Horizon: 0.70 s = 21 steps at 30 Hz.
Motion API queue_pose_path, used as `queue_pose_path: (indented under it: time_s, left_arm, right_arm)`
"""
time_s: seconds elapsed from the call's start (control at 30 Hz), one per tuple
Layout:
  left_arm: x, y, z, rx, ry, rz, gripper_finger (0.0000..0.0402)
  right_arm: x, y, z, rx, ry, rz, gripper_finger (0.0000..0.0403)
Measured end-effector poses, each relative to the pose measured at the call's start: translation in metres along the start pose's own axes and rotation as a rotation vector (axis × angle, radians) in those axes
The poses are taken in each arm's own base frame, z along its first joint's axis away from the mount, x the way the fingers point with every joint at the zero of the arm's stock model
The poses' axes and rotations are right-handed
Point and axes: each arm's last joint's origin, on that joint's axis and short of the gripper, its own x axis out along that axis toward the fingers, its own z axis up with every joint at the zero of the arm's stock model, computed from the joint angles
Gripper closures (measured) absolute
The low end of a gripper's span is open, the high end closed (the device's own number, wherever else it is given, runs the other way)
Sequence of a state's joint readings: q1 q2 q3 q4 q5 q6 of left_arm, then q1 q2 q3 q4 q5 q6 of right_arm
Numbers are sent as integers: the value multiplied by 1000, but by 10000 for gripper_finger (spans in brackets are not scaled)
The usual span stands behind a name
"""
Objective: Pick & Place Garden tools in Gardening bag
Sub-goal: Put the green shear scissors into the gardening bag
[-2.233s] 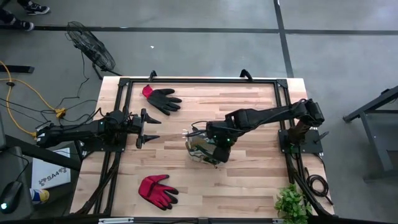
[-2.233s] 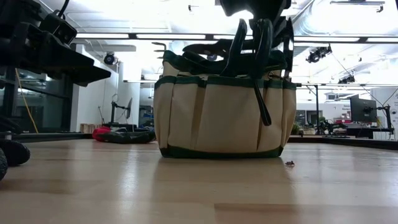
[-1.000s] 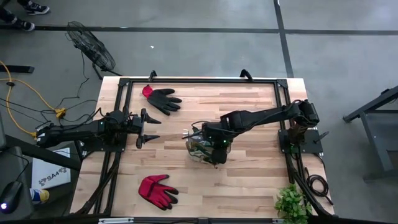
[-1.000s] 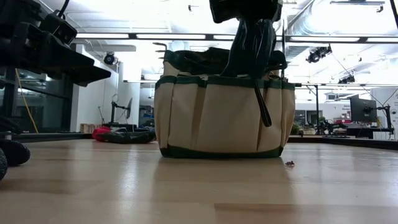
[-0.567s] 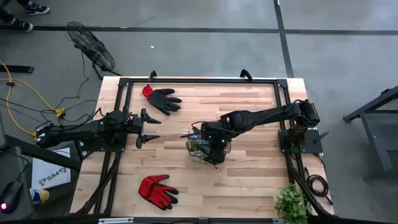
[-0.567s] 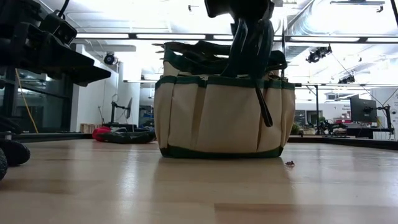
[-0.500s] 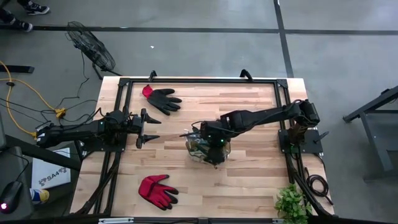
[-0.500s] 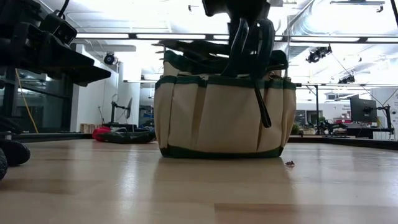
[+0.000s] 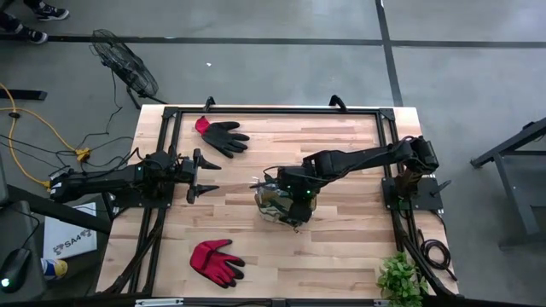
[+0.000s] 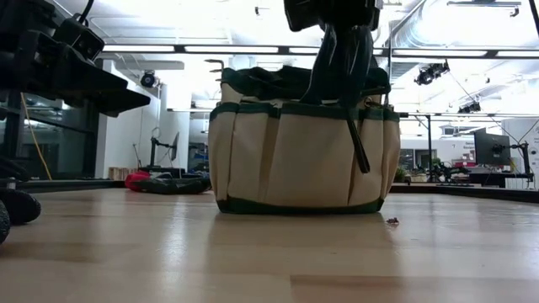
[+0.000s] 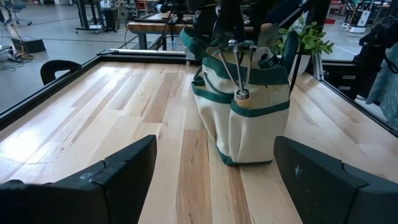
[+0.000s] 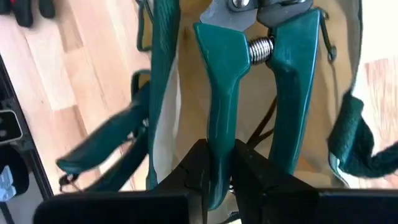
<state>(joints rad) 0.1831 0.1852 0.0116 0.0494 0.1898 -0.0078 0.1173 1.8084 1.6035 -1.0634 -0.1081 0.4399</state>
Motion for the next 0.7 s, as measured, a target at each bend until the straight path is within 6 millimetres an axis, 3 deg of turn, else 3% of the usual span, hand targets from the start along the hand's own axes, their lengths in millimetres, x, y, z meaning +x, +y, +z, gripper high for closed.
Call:
queue_pose_path:
  time_s: [0.7]
  left_arm:
    - [0,0,0,0,0,-1,82]
  right_arm:
    - [0,2,-11,-95,113,11,365]
